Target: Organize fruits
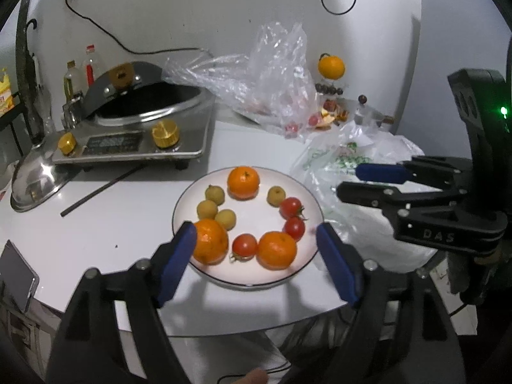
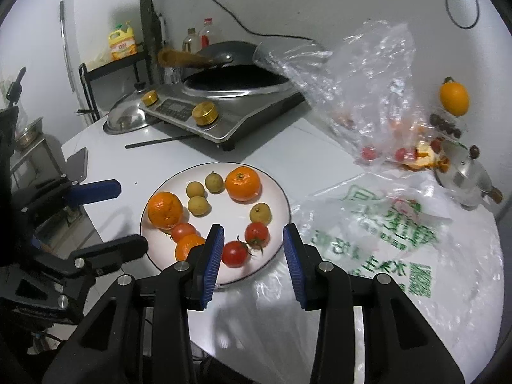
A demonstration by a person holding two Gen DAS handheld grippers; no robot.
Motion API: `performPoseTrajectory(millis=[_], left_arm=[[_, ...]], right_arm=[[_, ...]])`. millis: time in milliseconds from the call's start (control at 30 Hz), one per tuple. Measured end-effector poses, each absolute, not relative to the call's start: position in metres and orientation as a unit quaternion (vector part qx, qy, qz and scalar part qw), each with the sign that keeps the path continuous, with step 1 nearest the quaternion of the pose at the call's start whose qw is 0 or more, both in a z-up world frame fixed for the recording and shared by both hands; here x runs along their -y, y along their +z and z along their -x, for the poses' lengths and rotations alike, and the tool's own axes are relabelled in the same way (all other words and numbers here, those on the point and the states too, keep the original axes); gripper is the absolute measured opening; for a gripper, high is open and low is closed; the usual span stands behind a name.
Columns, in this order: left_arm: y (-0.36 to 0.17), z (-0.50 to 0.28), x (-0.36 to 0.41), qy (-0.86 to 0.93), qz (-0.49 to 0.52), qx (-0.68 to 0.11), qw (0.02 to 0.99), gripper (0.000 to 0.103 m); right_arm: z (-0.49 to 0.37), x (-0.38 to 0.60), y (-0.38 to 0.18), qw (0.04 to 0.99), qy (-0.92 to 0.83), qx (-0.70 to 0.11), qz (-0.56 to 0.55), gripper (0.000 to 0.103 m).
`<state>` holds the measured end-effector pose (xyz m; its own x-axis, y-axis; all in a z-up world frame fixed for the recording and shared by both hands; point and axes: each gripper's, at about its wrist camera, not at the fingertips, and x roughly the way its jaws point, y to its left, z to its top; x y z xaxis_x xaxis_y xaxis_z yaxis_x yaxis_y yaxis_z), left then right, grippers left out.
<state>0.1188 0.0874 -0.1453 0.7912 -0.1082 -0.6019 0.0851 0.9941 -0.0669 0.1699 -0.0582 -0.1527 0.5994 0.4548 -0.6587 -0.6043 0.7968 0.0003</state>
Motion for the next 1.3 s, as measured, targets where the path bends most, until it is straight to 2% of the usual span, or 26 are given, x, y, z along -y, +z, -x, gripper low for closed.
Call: performPoseTrajectory(millis=[67, 167, 400, 767, 1067, 1167, 1300], left_arm=[[-0.139, -0.112, -0.086, -0.052, 0.023, -0.306, 0.950, 0.087], [-0.125, -0.099, -0.084, -0.053, 0.031, -0.278, 0.959, 0.095], [-0.086, -0.066, -0.072, -0.045, 0.025, -0.209, 0.976, 0.095], [-0.007, -0.030, -0.064, 0.003, 0.019, -0.128, 0.992, 0.096], [0.037, -0.019, -0.064, 0.013, 0.025, -0.091, 0.995, 0.096], [0.050, -0.011, -0.060, 0.019, 0.012, -0.071, 0.997, 0.103], [0.059, -0.007, -0.056, 0.024, 0.004, -0.056, 0.998, 0.103]], right_arm=[[-0.163, 0.065, -0.148, 0.892, 0.292, -0.329, 0.109, 0.047], [-0.150, 0.076, -0.137, 0.899, 0.284, -0.316, 0.103, 0.049], [-0.117, 0.104, -0.100, 0.926, 0.246, -0.272, 0.086, 0.053], [-0.075, 0.148, -0.025, 0.969, 0.168, -0.178, 0.046, 0.075], [-0.044, 0.170, 0.024, 0.984, 0.134, -0.114, 0.041, 0.076], [-0.036, 0.174, 0.032, 0.986, 0.123, -0.106, 0.042, 0.076], [-0.028, 0.178, 0.038, 0.988, 0.119, -0.094, 0.039, 0.076]])
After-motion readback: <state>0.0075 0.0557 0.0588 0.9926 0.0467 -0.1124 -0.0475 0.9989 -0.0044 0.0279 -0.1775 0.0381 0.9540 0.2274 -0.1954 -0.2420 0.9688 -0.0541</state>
